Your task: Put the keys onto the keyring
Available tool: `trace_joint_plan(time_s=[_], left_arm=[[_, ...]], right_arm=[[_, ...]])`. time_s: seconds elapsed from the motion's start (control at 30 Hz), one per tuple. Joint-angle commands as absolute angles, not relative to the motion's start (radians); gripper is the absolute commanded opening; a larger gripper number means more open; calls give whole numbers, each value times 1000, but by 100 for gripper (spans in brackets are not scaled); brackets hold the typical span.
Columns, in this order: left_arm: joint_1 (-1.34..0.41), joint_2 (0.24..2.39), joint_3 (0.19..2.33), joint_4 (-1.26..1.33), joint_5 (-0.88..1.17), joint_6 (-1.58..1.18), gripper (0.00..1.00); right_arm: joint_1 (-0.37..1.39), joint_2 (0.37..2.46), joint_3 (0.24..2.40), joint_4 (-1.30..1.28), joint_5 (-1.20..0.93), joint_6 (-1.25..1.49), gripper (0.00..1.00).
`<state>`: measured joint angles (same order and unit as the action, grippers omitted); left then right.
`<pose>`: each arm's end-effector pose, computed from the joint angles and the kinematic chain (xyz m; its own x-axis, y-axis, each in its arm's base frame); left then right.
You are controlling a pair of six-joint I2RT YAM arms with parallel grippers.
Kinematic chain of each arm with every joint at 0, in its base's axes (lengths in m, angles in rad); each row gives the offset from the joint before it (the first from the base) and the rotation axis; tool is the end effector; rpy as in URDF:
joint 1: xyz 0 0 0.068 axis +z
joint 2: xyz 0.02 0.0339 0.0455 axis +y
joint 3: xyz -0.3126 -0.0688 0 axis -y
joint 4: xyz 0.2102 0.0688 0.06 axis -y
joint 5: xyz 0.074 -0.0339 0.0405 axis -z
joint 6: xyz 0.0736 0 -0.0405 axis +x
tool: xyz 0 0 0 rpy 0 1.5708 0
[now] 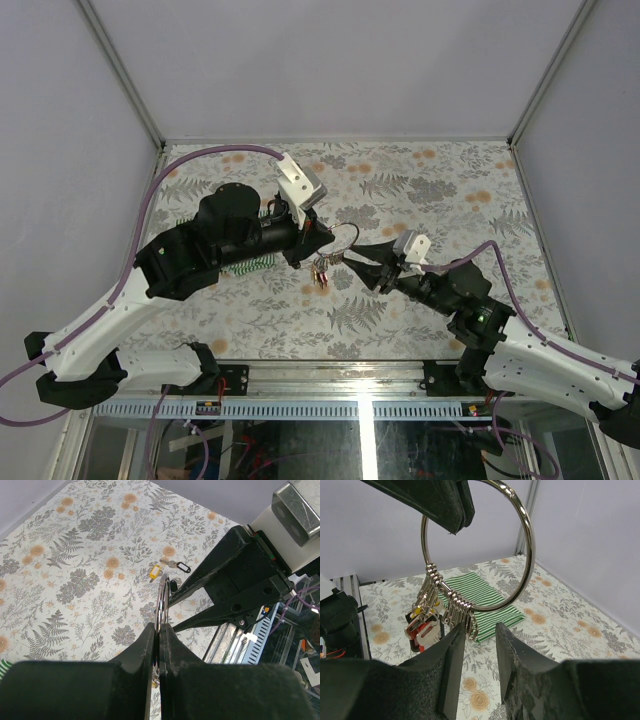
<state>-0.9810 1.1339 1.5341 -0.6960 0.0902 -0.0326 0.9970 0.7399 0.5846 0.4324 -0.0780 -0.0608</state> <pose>0.1051 -0.1689 0.4910 -0.1906 0.2264 -0.9552 0.8699 0.4900 -0.0574 0.0754 0.1273 0.3913 0.2016 0.2003 -0.9588 -0.8673 0.4913 -0.0797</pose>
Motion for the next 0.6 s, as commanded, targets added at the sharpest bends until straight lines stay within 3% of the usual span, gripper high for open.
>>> trace_joint_plan(time_s=[0.0,0.57], left_arm=[[-979,1119,1557,-612,107,-31,0],[-979,1112,1546,-611,115,-26,0]], right_arm=[[1003,742,598,517,-98,-51,37],[1004,742,597,510,-52,-57,28]])
